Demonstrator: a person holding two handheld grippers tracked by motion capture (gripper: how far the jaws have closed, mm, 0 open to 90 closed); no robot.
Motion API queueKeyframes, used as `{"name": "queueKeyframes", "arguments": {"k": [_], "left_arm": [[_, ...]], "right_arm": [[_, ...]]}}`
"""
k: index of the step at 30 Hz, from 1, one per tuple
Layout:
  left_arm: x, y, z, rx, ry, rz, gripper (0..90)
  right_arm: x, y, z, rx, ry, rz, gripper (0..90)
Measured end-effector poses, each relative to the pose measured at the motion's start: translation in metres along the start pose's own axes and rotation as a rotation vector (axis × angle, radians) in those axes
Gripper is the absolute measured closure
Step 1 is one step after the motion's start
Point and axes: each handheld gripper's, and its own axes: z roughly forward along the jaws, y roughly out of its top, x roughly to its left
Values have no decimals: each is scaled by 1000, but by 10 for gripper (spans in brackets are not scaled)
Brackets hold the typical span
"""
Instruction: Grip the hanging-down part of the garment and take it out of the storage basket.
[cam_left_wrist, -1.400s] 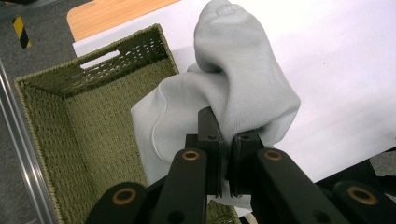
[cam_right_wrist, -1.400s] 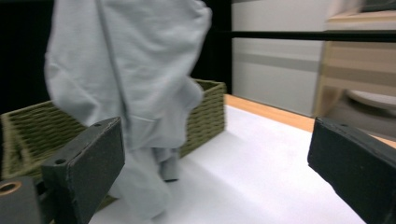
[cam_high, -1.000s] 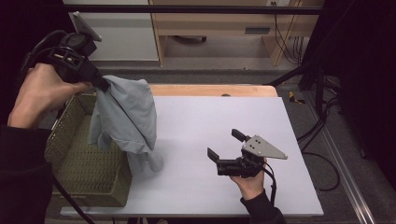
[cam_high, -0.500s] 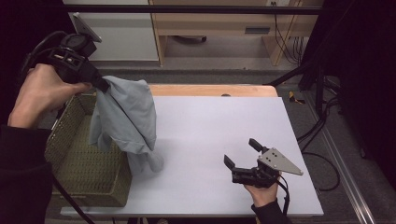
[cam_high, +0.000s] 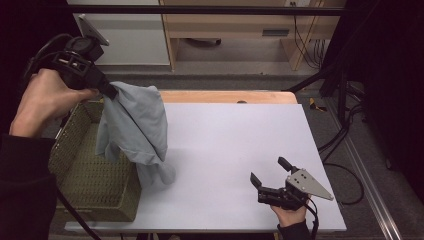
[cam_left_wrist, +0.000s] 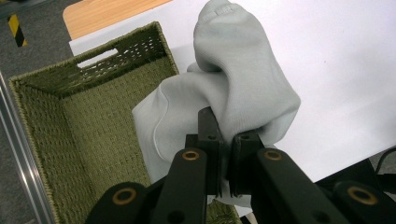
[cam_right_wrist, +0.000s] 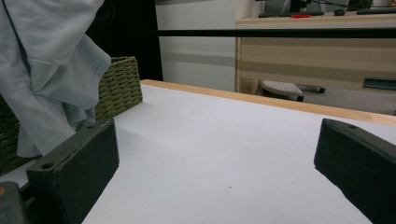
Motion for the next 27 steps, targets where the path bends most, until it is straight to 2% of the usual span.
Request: {"name": "queueKeyframes", "arguments": {"k": [3, 14, 19, 20, 23, 27], "left_arm": [[1, 0, 0, -1, -1, -1, 849], [0, 0, 2, 0, -5, 3, 849], [0, 0, 3, 0, -7, 5, 849], [1, 0, 2, -1, -5, 4, 849], [1, -1, 2, -3, -5, 2, 849], [2, -1, 2, -3, -6, 2, 849]], "right_arm": [[-1, -1, -1, -22, -5, -10, 3], [-2, -7, -9, -33, -17, 14, 3], [-3, -10, -8, -32, -18, 16, 3], [-4, -11, -8, -28, -19, 3, 3], [-2, -11, -7, -15, -15, 9, 3], [-2, -12, -6, 1, -14, -8, 4]]}}
